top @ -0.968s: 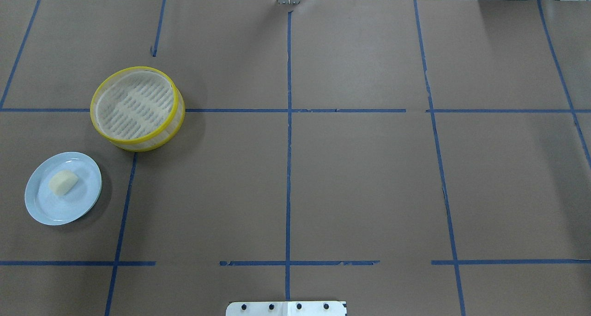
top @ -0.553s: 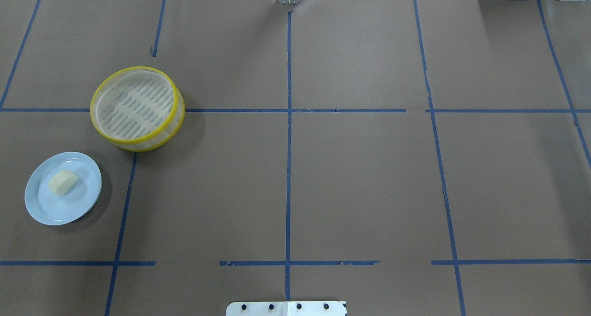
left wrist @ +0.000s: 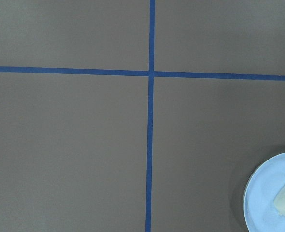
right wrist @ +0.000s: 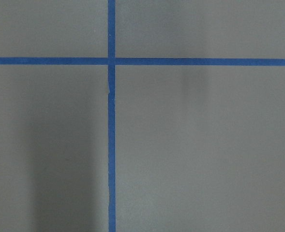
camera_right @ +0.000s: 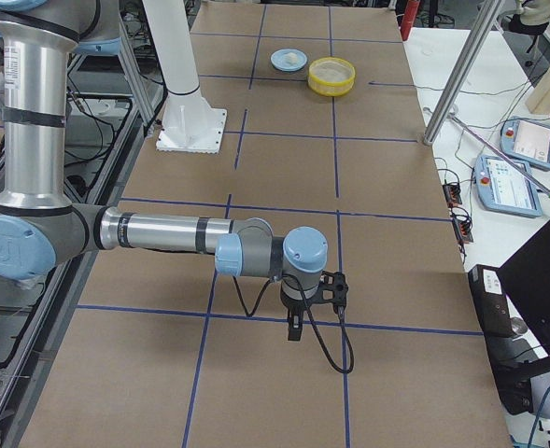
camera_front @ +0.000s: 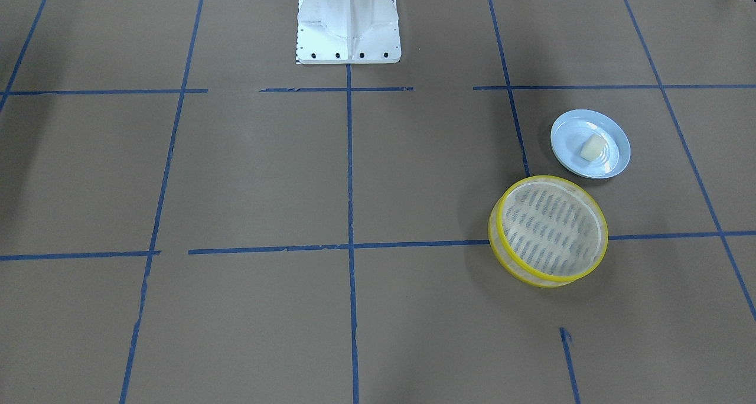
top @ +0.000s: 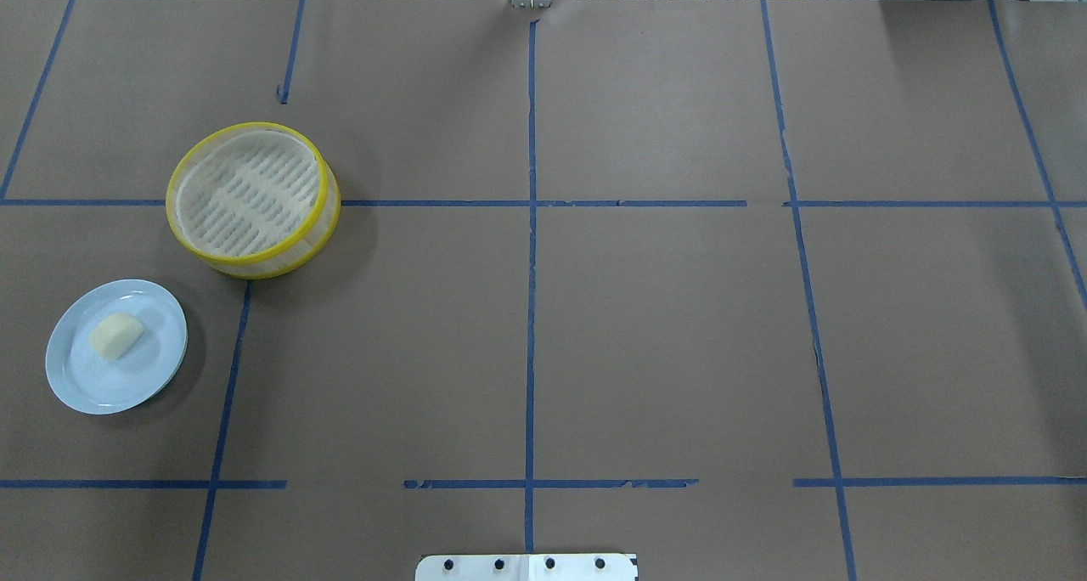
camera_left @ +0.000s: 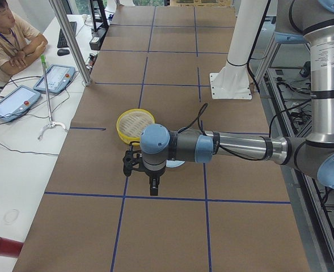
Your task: Place bun in steamer
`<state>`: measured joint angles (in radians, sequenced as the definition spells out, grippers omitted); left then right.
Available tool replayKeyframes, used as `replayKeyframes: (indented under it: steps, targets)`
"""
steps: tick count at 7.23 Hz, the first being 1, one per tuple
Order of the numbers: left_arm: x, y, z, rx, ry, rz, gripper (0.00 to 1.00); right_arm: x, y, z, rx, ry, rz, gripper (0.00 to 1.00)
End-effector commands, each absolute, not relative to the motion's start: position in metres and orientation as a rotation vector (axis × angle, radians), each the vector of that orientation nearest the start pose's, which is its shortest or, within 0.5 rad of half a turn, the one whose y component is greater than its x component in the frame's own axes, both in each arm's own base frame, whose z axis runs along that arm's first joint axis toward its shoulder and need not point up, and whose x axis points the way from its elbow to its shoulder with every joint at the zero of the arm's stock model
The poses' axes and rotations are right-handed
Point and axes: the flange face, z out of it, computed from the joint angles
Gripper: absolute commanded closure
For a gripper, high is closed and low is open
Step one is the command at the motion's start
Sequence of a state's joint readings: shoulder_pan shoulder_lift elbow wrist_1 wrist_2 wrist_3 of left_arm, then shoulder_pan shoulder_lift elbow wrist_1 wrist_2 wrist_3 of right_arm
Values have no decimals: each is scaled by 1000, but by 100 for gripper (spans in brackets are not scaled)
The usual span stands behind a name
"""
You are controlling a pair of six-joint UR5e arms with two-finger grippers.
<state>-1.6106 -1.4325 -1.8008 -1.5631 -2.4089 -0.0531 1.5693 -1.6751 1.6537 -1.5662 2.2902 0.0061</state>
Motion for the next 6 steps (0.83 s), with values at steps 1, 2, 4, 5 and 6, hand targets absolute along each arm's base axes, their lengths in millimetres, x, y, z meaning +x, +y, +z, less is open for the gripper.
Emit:
replayKeyframes:
  steps: [1, 2, 4, 5, 6]
  targets:
    - [-37, -448, 584, 153, 881, 51, 0, 67, -446, 670, -19, -719, 10, 0]
    - [18, -454, 581, 70, 905, -34, 0, 67, -446, 670, -19, -719, 10, 0]
    - [117, -443, 547, 24, 988, -36, 0, 67, -446, 670, -19, -719, 10, 0]
    - [187, -436, 532, 76, 934, 62, 1, 67, -446, 670, -19, -719, 10, 0]
    - [216, -427, 528, 156, 853, 117, 1, 67, -446, 670, -19, -719, 10, 0]
